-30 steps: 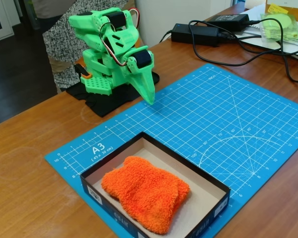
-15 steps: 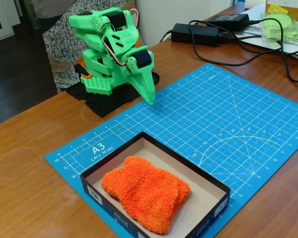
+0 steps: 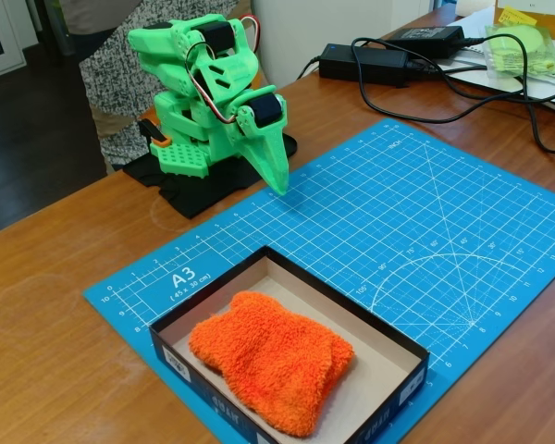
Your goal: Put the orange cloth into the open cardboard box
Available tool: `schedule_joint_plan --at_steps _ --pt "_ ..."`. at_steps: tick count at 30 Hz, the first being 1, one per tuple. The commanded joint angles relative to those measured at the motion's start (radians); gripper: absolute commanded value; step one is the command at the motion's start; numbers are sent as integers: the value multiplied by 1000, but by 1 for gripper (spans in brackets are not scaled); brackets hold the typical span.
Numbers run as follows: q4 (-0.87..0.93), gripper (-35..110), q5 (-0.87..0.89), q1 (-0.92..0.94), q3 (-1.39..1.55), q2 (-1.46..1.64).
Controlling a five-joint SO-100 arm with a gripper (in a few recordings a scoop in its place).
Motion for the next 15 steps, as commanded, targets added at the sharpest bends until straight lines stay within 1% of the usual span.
schedule_joint_plan --at_steps 1,15 --pt "20 0 -3 23 -5 15" --pt "20 0 -9 15 -5 15"
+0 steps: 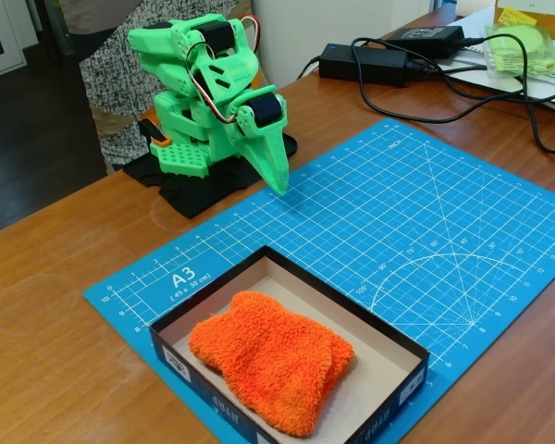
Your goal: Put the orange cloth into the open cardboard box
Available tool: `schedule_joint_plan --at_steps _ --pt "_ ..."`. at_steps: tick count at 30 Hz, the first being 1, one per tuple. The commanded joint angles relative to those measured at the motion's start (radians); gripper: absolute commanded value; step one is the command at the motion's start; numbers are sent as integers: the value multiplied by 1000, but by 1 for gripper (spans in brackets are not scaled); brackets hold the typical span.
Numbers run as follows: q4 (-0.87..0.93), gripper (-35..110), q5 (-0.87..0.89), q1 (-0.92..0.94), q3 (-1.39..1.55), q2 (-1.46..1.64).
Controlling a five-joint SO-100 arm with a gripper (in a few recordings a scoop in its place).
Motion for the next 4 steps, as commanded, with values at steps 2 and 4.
schedule_joint_plan --at_steps 2,4 --pt "20 0 -8 18 -5 15" --pt "20 0 -8 17 -5 15"
